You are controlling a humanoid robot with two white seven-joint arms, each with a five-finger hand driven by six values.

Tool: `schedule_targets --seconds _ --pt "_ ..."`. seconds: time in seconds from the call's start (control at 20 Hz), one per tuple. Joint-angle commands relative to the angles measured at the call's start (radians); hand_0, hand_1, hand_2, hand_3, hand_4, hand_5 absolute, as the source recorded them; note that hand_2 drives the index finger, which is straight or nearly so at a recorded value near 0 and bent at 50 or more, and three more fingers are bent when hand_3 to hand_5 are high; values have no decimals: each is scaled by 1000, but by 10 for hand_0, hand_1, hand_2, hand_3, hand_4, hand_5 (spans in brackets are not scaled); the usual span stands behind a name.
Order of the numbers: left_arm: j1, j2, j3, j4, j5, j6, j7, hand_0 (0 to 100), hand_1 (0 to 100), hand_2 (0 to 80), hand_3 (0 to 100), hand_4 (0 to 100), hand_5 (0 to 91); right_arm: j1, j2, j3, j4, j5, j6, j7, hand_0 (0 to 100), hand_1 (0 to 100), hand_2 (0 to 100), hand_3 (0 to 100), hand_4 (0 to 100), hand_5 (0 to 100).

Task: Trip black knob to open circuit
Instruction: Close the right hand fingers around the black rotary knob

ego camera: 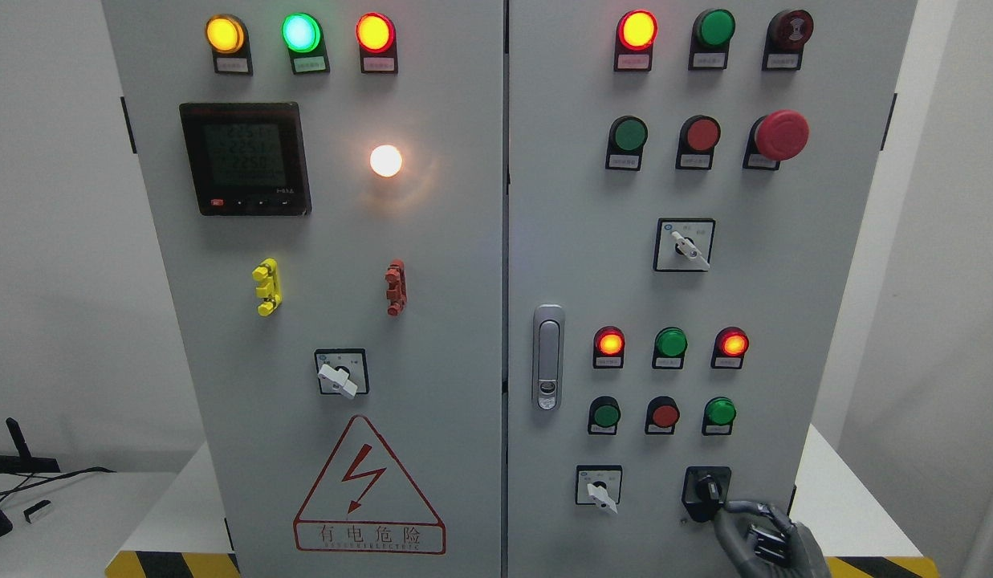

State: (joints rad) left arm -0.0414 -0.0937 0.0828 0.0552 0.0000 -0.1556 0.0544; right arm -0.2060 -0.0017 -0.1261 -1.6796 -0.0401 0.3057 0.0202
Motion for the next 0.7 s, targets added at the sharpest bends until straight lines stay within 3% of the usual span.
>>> schedule_targets --seconds 0.0,0.65 --pt "0 0 0 0 -31 -1 1 120 389 0 0 0 0 7 -8 2 -25 0 6 1 425 762 451 1000 1000 975" --pt "0 0 0 0 -31 -1 1 120 389 0 0 0 0 13 -3 30 -32 2 12 -11 427 762 450 1000 1000 975"
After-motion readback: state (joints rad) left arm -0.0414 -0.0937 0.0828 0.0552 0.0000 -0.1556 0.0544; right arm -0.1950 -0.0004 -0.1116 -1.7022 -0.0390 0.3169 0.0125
